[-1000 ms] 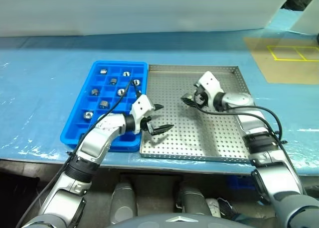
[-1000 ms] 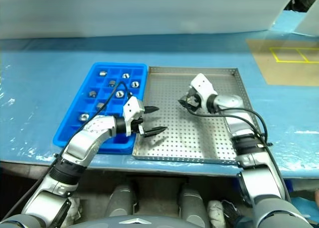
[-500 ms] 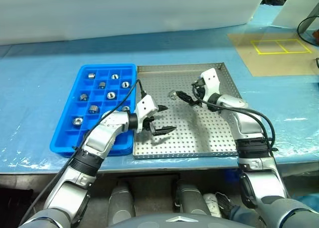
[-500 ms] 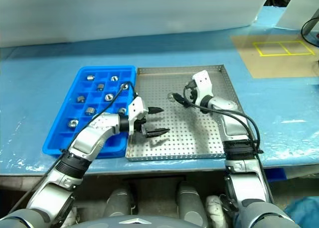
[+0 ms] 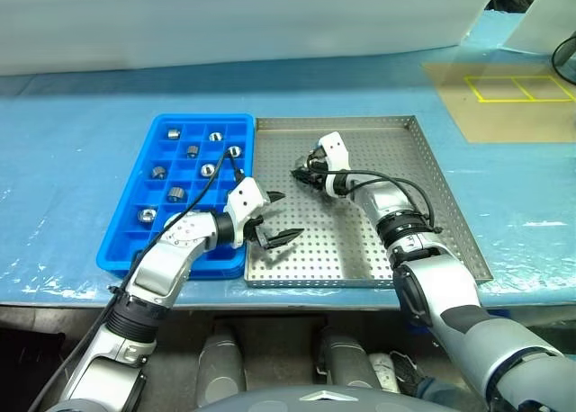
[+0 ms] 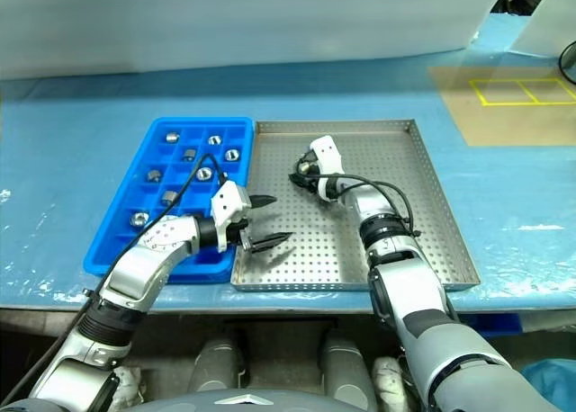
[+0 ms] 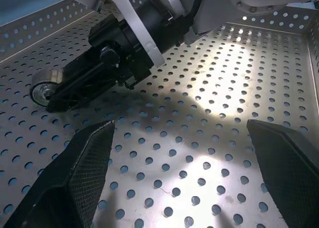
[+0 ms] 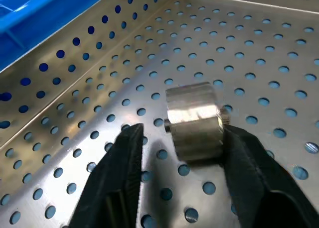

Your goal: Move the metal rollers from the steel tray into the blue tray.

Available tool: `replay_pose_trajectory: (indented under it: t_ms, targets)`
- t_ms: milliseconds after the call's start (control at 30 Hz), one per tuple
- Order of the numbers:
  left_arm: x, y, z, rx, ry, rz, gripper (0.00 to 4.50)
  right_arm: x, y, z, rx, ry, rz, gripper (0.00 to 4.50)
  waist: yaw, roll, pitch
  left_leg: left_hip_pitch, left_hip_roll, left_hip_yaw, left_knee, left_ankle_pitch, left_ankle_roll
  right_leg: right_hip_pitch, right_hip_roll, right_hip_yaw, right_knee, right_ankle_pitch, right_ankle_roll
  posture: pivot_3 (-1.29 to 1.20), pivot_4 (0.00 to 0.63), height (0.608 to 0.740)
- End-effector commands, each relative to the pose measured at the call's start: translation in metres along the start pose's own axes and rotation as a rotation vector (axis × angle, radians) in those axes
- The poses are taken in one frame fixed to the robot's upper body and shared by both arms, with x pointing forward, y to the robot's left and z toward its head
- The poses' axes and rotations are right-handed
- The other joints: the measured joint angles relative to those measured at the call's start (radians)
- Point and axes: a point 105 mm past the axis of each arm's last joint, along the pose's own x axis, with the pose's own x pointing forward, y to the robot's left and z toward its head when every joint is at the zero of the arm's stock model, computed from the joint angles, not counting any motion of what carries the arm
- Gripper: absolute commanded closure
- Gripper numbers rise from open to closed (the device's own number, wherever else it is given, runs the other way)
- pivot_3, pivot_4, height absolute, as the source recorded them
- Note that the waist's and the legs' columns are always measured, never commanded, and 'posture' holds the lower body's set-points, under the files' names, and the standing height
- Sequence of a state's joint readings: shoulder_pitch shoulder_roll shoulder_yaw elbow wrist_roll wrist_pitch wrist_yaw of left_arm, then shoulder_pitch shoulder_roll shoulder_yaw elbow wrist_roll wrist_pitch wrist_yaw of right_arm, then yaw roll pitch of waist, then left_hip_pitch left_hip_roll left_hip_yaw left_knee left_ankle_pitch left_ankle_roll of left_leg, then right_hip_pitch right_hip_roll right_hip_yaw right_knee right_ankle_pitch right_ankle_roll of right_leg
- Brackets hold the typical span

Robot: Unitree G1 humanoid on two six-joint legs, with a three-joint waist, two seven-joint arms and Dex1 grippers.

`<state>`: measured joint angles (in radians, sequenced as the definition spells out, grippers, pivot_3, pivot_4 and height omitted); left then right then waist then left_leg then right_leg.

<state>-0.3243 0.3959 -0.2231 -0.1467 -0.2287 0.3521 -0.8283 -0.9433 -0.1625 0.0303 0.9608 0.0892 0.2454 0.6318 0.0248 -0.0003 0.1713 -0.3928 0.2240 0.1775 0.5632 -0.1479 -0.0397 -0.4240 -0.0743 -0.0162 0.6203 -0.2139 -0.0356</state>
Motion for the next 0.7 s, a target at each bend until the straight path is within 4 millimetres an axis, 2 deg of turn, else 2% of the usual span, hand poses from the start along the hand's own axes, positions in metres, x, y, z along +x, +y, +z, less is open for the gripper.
replay_pose_trajectory:
  t_ms: [33, 100, 233, 367, 700]
  targets:
    - [-0.006, 0.002, 0.007, 0.016, -0.014, 0.022, 0.0, 0.0, 0.003, 0.024, -0.06, -0.086, 0.02, 3.3, 0.003, 0.0, 0.0, 0.0, 0.0, 0.0, 0.0, 0.0, 0.0, 0.0, 0.0, 0.0, 0.0, 0.0, 0.0, -0.04, 0.15, 0.74]
    - [-0.006, 0.001, 0.007, 0.015, -0.013, 0.023, 0.0, -0.002, 0.002, 0.029, -0.077, -0.116, 0.015, 3.9, 0.006, 0.0, 0.0, 0.0, 0.0, 0.0, 0.0, 0.0, 0.0, 0.0, 0.0, 0.0, 0.001, 0.0, 0.0, -0.04, 0.15, 0.74]
    - [-0.008, 0.0, 0.008, 0.013, -0.007, 0.021, 0.0, -0.012, 0.012, 0.051, -0.106, -0.243, 0.082, 3.91, 0.015, 0.0, 0.0, 0.0, 0.0, 0.0, 0.0, 0.0, 0.0, 0.0, 0.0, 0.0, 0.0, 0.0, 0.0, -0.04, 0.15, 0.74]
    - [-0.008, 0.001, 0.008, 0.016, -0.002, 0.02, 0.0, -0.017, 0.015, 0.054, -0.142, -0.254, 0.079, 3.91, 0.017, 0.0, 0.0, 0.0, 0.0, 0.0, -0.001, 0.0, 0.0, 0.0, 0.0, 0.0, 0.0, 0.0, 0.0, -0.05, 0.15, 0.74]
    - [-0.01, 0.002, 0.011, 0.015, -0.018, 0.042, 0.0, -0.044, 0.038, 0.074, -0.192, -0.327, 0.22, 3.91, 0.019, 0.0, 0.0, 0.0, 0.0, 0.0, -0.001, 0.0, 0.0, 0.0, 0.0, 0.0, -0.001, 0.0, 0.0, -0.02, 0.15, 0.74]
